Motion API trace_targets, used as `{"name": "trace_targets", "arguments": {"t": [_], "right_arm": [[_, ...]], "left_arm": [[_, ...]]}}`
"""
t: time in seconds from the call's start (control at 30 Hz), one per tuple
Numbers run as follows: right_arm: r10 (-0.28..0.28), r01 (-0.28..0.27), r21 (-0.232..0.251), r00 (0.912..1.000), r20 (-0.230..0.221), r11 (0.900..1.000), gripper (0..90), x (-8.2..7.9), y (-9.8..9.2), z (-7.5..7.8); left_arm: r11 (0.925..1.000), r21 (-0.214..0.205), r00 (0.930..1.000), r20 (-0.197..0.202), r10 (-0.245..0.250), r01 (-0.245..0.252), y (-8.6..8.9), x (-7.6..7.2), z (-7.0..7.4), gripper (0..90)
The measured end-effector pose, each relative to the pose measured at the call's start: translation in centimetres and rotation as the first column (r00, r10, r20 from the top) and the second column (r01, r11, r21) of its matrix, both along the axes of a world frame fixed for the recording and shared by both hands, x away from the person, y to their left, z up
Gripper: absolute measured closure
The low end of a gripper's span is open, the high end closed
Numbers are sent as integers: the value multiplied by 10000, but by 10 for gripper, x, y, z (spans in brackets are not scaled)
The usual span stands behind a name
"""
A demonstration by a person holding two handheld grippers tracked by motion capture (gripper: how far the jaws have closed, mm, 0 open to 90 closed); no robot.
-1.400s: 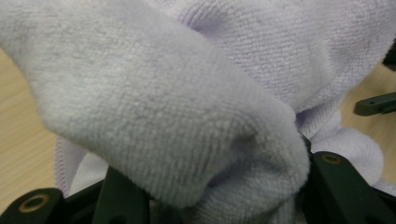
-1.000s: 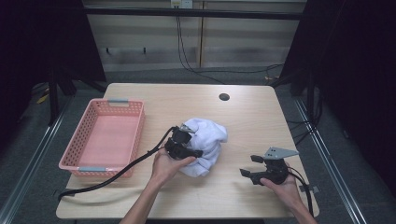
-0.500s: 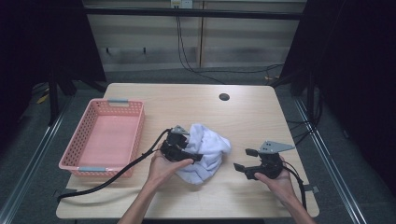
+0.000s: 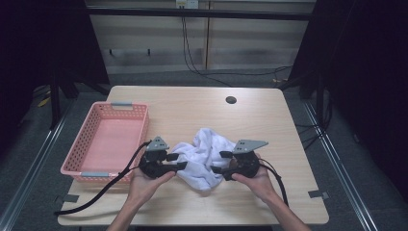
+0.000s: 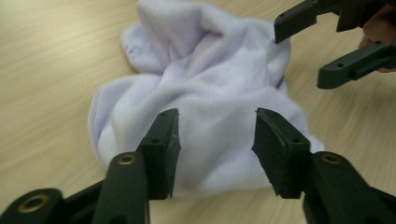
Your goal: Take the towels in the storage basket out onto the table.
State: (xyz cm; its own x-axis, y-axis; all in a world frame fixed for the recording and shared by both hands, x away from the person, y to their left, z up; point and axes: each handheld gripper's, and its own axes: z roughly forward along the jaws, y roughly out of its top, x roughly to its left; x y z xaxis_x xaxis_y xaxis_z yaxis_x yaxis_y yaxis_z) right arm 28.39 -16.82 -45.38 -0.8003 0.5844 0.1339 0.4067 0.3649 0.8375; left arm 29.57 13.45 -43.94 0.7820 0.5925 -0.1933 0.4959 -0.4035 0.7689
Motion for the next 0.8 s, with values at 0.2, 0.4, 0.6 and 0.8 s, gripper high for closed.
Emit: {"name": "trace_targets", "arguments": {"t": [0.2,0.4,0.6,0.8], "right_arm": [[923,-956,-836,9948,-421,9919,381,-4,39,-17],[545,-623,-1123,9960,-714,9917,824,6,43,-25],[434,-440,-104,9975,-563,9990,853,9,25,3],[-10,-9,786,9997,240,9969,854,21,11,51]], "left_arm": [[9992,276,9982,-514,311,-298,4,7,-23,478],[9995,-74,9991,-290,309,-312,1,-4,-14,443],[9981,-551,9995,120,282,-275,8,-20,-1,434],[9991,-418,9987,494,128,-107,3,-19,-4,474]]}}
